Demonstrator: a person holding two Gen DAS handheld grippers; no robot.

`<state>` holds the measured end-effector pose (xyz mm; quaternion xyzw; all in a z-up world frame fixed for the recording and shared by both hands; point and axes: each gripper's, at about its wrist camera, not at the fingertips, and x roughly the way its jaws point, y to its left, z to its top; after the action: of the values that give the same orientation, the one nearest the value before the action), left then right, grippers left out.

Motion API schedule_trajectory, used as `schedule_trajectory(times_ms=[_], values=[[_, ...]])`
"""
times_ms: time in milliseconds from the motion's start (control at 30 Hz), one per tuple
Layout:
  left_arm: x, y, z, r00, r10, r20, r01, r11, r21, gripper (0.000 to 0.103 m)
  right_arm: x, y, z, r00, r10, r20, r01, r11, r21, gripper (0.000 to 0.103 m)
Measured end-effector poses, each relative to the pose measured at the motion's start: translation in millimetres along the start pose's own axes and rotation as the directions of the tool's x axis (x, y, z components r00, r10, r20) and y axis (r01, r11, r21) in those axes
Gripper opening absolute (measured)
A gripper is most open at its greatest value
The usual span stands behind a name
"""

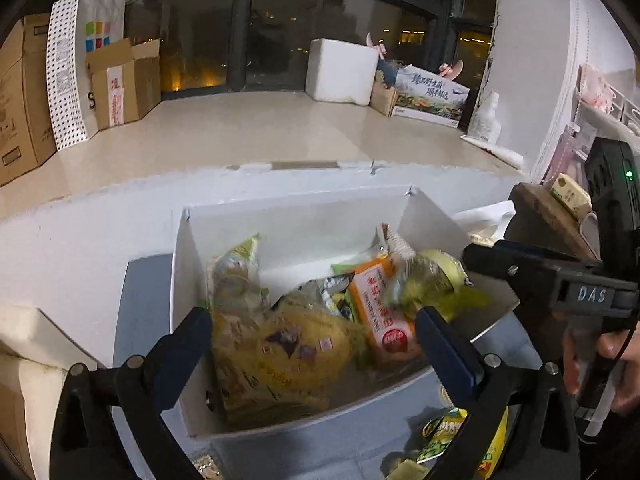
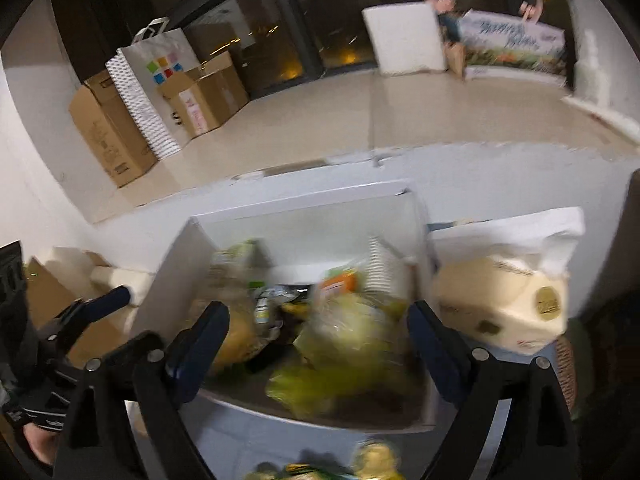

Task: Organize snacks
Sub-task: 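Carry both packs over the white box and open both tools to drop them, then grasp a clear jelly cup with the right tool while the left tool grasps another Kuromi cracker pack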

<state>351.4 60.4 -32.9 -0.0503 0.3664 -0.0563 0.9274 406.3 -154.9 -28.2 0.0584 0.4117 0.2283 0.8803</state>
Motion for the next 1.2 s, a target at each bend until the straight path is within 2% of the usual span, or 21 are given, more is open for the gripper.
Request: schedule_trajectory(times_ms=[100, 267, 467, 633, 767, 867, 1000, 1100, 1200], values=[[-5, -2, -5, 1.000, 0.009, 0.009, -0.009, 1.000, 0.001, 0.103, -5, -5, -4, 0.999, 0.044, 0.006, -0.044, 0.999, 0.031, 0.103], [-30, -7, -11, 1.000, 0.013, 0.024, -0.013, 1.000, 0.007, 0.103, -30, 4, -9, 0.996, 0.041, 0.076, -0.041, 0.999, 0.003, 0.103], [-85, -17, -37, 0.997, 0.008, 0.079, -0.009, 1.000, 0.006, 0.103, -82, 19, -33, 0.985, 0.108, 0.134, -0.105, 0.994, -0.026, 0.103], [-134, -28, -73, 0.993, 0.008, 0.117, -0.008, 1.000, -0.003, 0.103, -128, 30, -79, 0.981, 0.130, 0.144, -0.118, 0.989, -0.090, 0.103], [-169, -39, -108, 0.990, -0.020, 0.137, 0.021, 1.000, -0.003, 0.103, -149, 26, -131, 0.987, 0.093, 0.129, -0.080, 0.992, -0.103, 0.103], [-185, -45, -135, 0.990, -0.015, 0.140, 0.017, 1.000, -0.011, 0.103, -154, 18, -163, 0.990, 0.074, 0.119, -0.067, 0.996, -0.057, 0.103], [-198, -54, -167, 0.990, -0.073, 0.121, 0.074, 0.997, -0.004, 0.103, -153, 7, -208, 0.996, 0.054, 0.076, -0.053, 0.999, -0.010, 0.103], [-202, -59, -188, 0.992, -0.082, 0.098, 0.084, 0.996, -0.019, 0.103, -151, 3, -229, 0.997, 0.059, 0.046, -0.059, 0.998, 0.007, 0.103], [-204, -62, -202, 0.994, -0.063, 0.084, 0.066, 0.997, -0.033, 0.103, -149, 8, -237, 0.998, 0.043, 0.034, -0.043, 0.999, -0.009, 0.103]])
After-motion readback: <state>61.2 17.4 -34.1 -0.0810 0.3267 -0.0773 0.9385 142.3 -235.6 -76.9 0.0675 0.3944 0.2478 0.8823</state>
